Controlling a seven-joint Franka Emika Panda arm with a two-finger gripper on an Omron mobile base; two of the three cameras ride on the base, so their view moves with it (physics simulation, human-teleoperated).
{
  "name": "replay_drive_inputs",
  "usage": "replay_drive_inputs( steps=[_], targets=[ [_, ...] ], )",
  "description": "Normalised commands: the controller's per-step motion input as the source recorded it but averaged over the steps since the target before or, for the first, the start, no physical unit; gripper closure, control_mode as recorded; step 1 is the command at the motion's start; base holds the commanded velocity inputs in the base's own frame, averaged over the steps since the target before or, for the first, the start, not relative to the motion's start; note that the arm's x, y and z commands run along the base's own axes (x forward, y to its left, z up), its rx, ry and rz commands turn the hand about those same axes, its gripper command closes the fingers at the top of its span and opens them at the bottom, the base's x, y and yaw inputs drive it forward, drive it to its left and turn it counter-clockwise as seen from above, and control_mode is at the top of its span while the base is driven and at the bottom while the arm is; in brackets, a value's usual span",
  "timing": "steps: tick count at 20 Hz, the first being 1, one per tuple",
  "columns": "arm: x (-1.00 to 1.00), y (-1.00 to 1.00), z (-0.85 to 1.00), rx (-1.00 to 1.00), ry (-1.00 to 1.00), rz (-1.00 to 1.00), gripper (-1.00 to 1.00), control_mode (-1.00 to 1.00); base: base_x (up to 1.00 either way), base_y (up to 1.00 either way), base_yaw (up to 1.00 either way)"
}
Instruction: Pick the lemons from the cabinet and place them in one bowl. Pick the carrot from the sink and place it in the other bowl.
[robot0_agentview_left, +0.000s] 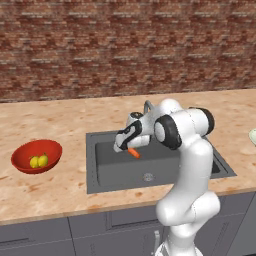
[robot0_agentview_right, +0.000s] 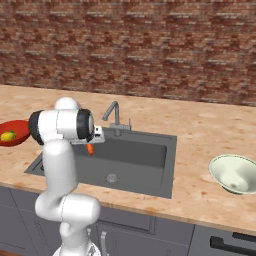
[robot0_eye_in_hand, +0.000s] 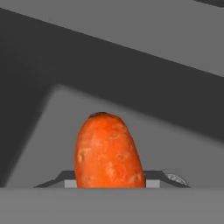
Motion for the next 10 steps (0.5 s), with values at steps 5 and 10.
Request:
replay_drive_inputs(
  steps=[5, 10],
  targets=[
    [-0.63, 0.06, 0.94, 0.01, 0.00, 0.00, 1.00, -1.00, 0.00, 0.00, 0.00],
    [-0.53, 0.23, 0.91, 0.00, -0.01, 0.00, 1.00, -1.00, 0.00, 0.00, 0.00]
  ],
)
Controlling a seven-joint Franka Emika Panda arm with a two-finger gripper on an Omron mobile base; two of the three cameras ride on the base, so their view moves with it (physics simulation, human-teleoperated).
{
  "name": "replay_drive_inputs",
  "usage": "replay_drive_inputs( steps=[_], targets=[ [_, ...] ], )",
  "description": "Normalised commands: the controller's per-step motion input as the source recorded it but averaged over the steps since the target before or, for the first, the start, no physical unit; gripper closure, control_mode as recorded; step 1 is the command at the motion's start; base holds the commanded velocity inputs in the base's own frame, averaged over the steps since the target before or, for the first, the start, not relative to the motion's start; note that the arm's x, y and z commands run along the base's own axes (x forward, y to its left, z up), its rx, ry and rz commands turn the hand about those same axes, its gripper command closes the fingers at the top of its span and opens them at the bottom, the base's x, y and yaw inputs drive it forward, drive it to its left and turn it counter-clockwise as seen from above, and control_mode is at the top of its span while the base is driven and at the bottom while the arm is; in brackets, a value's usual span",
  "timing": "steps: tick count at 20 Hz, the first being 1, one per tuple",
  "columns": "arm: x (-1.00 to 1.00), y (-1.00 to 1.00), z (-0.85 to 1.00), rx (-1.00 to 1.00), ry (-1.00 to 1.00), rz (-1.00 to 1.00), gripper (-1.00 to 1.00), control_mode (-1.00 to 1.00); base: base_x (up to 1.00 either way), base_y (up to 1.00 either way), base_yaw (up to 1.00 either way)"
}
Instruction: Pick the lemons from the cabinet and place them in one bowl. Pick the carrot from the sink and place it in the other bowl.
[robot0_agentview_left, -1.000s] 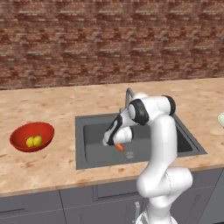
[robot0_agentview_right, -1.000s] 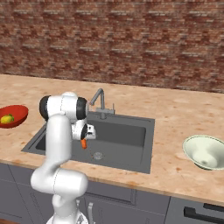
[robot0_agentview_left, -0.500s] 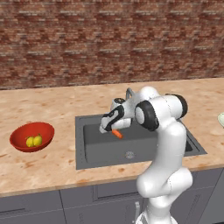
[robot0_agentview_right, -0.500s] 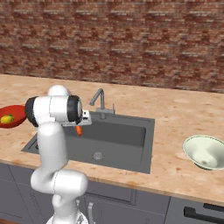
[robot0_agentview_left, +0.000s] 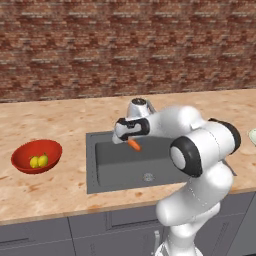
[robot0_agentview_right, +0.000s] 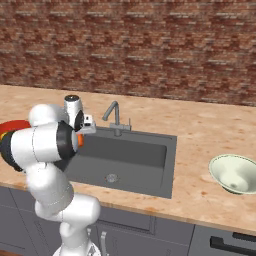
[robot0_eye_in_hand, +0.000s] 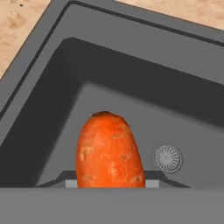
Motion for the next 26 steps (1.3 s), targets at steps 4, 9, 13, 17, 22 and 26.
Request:
replay_drive_inputs(
  steps=[4, 9, 13, 17, 22, 26],
  targets=[
    [-0.40, 0.00, 0.96, 0.00, 0.00, 0.00, 1.00, -1.00, 0.00, 0.00, 0.00],
    [-0.79, -0.01, 0.92, 0.00, 0.00, -0.02, 1.00, -1.00, 0.00, 0.00, 0.00],
    [-1.00, 0.00, 0.63, 0.00, 0.00, -0.05, 1.00, -1.00, 0.00, 0.00, 0.00],
    [-1.00, -0.07, 0.01, 0.00, -0.04, -0.10, 1.00, -1.00, 0.00, 0.00, 0.00],
    [-0.89, -0.56, 0.00, 0.00, -0.01, -0.19, 1.00, -1.00, 0.00, 0.00, 0.00],
    [-0.59, -0.87, 0.00, 0.01, 0.00, -0.20, 1.00, -1.00, 0.00, 0.00, 0.00]
  ],
)
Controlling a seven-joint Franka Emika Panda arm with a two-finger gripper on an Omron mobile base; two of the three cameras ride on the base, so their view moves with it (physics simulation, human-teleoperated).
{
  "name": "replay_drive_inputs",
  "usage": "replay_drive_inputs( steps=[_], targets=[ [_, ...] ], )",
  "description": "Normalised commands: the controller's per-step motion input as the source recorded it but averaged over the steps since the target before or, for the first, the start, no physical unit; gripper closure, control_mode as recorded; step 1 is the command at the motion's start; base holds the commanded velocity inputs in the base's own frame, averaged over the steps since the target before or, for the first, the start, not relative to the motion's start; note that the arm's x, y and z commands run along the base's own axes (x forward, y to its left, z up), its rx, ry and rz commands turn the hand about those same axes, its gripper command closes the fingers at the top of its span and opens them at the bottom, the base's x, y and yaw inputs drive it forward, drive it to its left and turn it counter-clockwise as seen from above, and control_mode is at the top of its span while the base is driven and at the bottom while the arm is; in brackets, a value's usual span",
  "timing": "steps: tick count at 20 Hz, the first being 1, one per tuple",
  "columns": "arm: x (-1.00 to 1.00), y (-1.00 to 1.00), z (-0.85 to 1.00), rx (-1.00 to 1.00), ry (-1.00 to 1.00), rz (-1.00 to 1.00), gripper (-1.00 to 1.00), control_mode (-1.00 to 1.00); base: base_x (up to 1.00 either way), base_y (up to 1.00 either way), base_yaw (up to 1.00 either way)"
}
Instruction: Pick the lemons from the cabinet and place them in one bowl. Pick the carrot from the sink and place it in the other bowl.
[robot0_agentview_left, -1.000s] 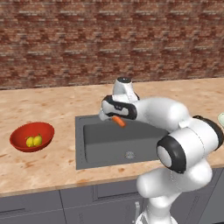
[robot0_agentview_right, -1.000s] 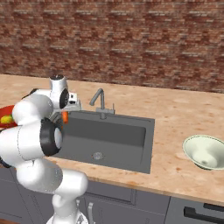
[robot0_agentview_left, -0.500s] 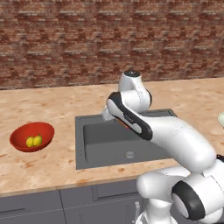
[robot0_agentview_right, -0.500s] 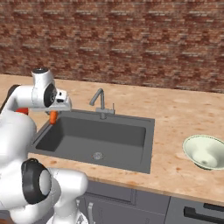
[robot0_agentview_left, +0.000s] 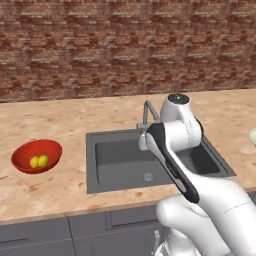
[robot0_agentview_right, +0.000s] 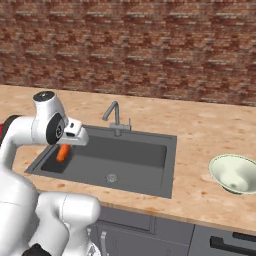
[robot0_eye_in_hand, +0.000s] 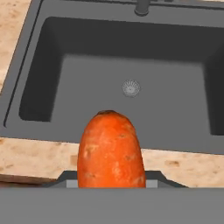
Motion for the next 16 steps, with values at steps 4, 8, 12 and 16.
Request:
replay_drive_inputs(
  steps=[4, 8, 12, 16],
  targets=[
    [-0.41, -0.96, -0.01, 0.03, 0.00, -0.08, 1.00, -1.00, 0.00, 0.00, 0.00],
    [-0.15, -0.66, -0.14, 0.01, 0.02, -0.02, 1.00, -1.00, 0.00, 0.00, 0.00],
    [0.00, 0.00, 0.00, 0.00, 0.00, 0.00, 1.00, -1.00, 0.00, 0.00, 0.00],
    [0.00, 0.00, 0.00, 0.00, 0.00, 0.00, 1.00, -1.00, 0.00, 0.00, 0.00]
  ],
)
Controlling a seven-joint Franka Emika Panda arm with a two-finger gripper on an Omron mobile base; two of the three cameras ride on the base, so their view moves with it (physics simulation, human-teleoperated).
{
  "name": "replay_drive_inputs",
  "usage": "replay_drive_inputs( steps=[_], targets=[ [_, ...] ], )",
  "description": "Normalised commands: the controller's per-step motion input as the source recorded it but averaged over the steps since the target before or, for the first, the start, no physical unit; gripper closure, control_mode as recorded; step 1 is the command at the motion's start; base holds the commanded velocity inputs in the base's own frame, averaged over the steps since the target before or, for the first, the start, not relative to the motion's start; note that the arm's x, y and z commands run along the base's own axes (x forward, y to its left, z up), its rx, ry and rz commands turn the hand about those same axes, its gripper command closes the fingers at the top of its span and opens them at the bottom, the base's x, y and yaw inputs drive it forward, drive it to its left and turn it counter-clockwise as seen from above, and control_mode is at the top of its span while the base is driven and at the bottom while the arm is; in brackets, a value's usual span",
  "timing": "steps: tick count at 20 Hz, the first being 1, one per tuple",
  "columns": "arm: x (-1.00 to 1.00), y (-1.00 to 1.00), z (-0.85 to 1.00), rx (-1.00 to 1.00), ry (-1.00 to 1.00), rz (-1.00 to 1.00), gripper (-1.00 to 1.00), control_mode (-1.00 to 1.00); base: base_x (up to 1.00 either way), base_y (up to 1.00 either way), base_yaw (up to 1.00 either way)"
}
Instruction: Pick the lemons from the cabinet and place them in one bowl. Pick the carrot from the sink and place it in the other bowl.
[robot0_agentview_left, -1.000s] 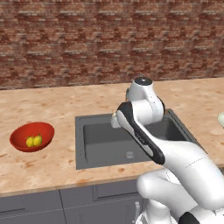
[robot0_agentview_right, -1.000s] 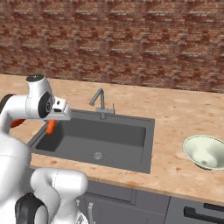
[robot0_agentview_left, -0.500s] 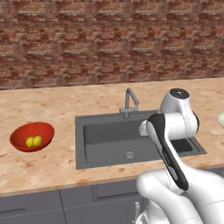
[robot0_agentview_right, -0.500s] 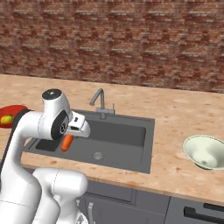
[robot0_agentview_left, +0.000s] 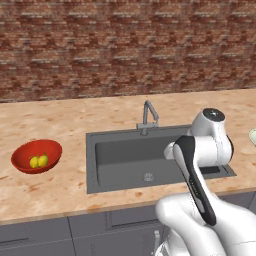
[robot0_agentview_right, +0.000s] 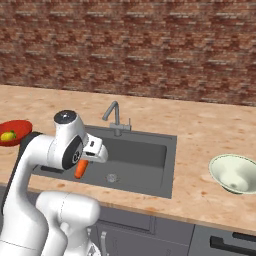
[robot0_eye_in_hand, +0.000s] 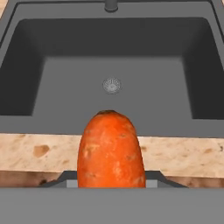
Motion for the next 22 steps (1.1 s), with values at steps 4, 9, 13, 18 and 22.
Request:
replay_drive_inputs(
  steps=[4, 9, 13, 18, 22],
  targets=[
    [0.00, 0.00, 0.00, 0.00, 0.00, 0.00, 1.00, 1.00, 0.00, 0.00, 0.00],
    [0.00, 0.00, 0.00, 0.00, 0.00, 0.00, 1.00, 1.00, -0.40, -0.07, -0.05],
    [0.00, 0.00, 0.00, 0.00, 0.00, 0.00, 1.00, 1.00, -0.41, -0.04, -0.08],
    [0.00, 0.00, 0.00, 0.00, 0.00, 0.00, 1.00, 1.00, -0.09, -0.51, -0.05],
    [0.00, 0.00, 0.00, 0.00, 0.00, 0.00, 1.00, 1.00, 0.00, -0.97, 0.00]
  ],
)
